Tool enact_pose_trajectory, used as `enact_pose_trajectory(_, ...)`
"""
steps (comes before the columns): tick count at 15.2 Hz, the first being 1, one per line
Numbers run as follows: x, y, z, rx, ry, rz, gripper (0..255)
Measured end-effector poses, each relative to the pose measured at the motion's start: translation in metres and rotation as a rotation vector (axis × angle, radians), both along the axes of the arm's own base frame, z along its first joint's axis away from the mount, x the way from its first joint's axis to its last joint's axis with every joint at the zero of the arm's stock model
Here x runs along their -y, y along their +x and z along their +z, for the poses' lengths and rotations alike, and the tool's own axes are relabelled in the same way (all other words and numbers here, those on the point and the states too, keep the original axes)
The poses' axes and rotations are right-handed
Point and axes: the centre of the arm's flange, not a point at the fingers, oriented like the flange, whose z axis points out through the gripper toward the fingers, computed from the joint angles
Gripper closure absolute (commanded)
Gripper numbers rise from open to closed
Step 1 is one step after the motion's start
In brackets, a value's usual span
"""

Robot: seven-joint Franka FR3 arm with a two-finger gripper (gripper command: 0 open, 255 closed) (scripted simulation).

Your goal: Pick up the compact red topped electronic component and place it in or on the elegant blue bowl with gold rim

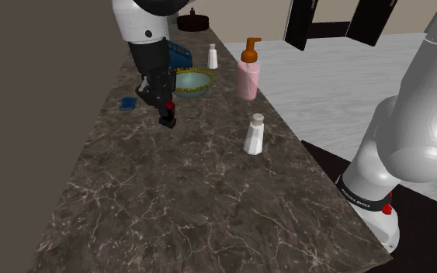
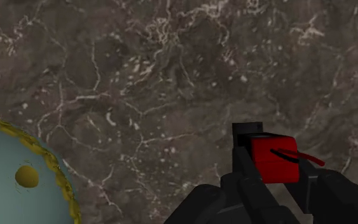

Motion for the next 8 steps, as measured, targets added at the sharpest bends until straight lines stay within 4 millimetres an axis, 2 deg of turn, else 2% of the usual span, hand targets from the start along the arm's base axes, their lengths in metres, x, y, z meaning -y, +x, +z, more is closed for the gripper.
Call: enact_pose_trajectory(8,0.001,0.0,0.042,0.0,0.0,0.0,255)
